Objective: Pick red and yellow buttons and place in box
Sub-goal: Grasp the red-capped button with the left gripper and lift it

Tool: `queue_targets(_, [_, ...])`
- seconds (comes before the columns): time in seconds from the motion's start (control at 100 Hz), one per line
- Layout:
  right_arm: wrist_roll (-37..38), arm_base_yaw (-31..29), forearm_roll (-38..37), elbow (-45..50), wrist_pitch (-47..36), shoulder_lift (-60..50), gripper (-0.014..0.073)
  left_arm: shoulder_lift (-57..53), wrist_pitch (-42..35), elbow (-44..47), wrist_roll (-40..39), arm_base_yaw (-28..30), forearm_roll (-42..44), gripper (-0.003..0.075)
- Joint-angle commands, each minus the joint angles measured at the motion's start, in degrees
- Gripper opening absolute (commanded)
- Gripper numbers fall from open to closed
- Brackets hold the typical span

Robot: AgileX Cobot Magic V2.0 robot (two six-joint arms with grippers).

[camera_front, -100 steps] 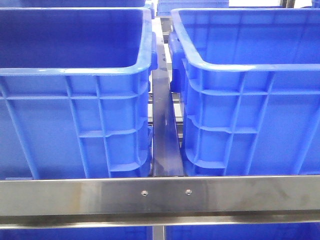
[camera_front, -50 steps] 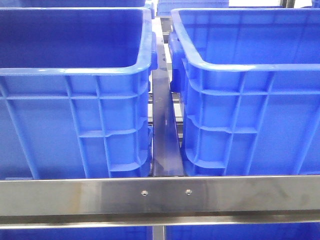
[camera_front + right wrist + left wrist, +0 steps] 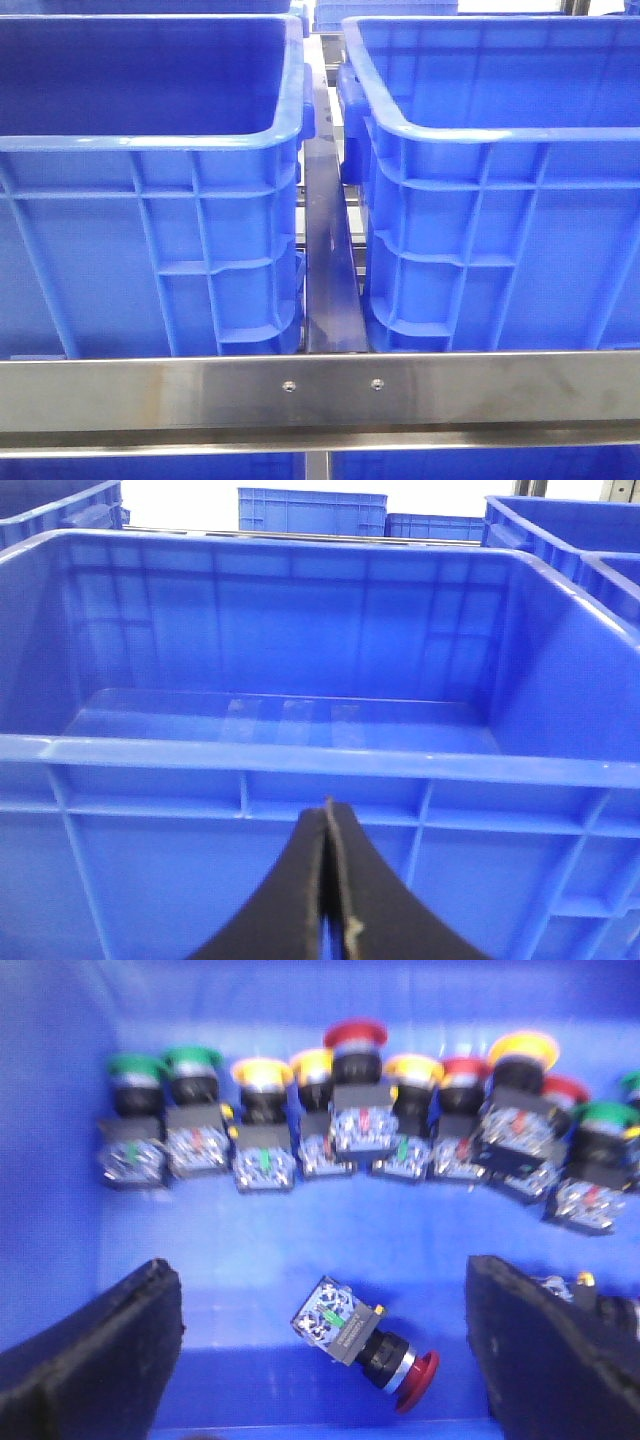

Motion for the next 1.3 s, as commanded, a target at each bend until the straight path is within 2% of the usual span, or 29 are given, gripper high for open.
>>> queue_targets(0.0, [0.0,-0.1,-0.7,-0.9,-4.5,-1.3,-0.0058,3.4,0.3,-5.3,-0.8,0.1,-1.1,0.0556])
queue_targets(0.33, [0.0,-0.1,-0.7,-0.9,-4.5,-1.3,-0.0058,20.7,9.5,-20.4,-0.8,0.0,-2.9,0.0556])
queue_targets(0.49, [0.0,-0.1,-0.7,-0.9,-4.5,-1.3,-0.0058,27.5,10.2,-25.1,-0.8,0.0,-4.4,0.0556])
queue_targets(0.77, [0.0,-0.1,-0.7,-0.9,-4.5,-1.3,-0.0058,35.4,10.3,-30.0,-0.8,0.0,-7.2,0.0556])
queue_targets(1.06, [0.0,-0.1,-0.7,-0.9,-4.5,-1.3,-0.0058,38.4,8.5,-30.3,-0.8,0.0,-7.0,0.0554])
queue_targets(1.19, [0.0,-0.1,-0.7,-0.9,-4.5,-1.3,-0.0058,38.7,8.2,-30.3,-0.8,0.0,-7.0,0.0495])
queue_targets(1.29, [0.0,-0.1,-0.7,-0.9,-4.5,-1.3,-0.0058,38.7,8.2,-30.3,-0.8,0.0,-7.0,0.0380])
